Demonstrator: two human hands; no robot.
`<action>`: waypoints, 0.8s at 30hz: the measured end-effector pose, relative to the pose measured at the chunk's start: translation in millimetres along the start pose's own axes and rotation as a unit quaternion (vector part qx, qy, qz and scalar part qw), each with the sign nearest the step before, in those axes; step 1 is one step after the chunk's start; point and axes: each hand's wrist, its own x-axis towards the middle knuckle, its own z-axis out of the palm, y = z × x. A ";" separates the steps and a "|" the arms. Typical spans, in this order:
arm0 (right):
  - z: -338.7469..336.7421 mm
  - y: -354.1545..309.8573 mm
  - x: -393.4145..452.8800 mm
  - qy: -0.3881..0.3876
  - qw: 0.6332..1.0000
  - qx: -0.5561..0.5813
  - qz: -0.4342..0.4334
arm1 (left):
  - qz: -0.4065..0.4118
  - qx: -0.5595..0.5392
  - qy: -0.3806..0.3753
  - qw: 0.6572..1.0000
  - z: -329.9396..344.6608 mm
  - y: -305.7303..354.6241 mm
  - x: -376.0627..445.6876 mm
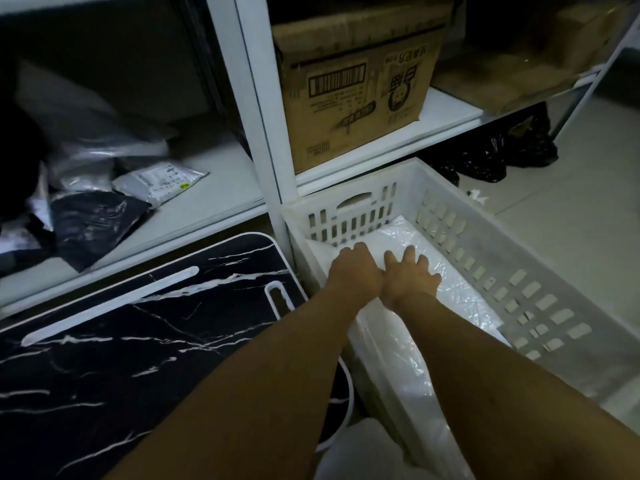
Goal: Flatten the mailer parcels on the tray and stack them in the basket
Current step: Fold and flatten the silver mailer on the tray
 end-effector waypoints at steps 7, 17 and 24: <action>-68.4 -25.0 -38.0 0.015 0.997 -0.009 -0.073 | -0.010 -0.042 0.056 0.997 -49.5 -12.7 -49.8; -122.9 -124.1 -109.6 0.003 0.974 -0.062 -0.216 | -0.093 -0.073 0.141 0.983 -141.0 -101.6 -128.1; -102.0 -232.6 -178.2 0.004 0.943 -0.063 -0.327 | -0.183 -0.095 0.199 0.958 -184.6 -197.5 -180.6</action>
